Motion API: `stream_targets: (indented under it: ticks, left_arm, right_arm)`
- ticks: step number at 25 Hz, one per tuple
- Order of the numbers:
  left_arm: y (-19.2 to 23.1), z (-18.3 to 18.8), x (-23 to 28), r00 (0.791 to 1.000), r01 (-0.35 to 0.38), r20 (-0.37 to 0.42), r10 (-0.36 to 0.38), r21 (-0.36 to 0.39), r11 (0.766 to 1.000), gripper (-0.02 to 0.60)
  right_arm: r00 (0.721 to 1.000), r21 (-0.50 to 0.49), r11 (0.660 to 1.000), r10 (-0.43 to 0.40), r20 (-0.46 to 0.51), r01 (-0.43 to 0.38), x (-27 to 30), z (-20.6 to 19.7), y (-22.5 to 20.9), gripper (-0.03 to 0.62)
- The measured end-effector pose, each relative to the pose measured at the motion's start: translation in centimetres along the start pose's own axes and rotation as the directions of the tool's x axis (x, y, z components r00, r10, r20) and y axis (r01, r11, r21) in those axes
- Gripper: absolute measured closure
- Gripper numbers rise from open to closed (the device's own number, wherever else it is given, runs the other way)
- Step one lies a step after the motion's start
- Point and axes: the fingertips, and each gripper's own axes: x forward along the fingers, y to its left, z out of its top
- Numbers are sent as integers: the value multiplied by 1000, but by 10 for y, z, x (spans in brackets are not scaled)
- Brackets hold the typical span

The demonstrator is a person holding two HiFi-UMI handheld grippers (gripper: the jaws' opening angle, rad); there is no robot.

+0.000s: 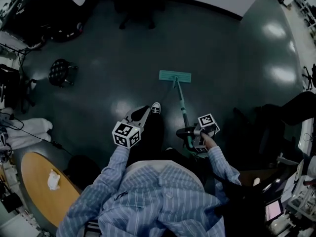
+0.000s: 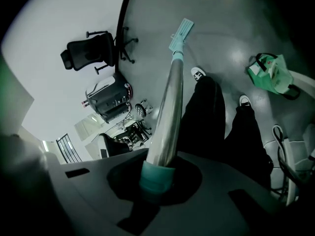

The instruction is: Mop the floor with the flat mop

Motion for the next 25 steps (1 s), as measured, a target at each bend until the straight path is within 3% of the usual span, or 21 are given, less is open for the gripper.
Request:
stream_targets:
  ticks: [10,21,25]
  left_arm:
    - [94,33,58,998,22,-55,-25,-49,999,572]
    - [168,50,114,995,35,-92,-42,-78,996,572]
    - [185,49,130,993,41,-106,-50,-87,995,572]
  right_arm:
    - [999,-2,1000,5,49,-5,21,139,117,568]
    - [994,-44,995,-82,73,85,23,287,196,568]
    - [991,-48,996,-74,110,80,18,348,229,568]
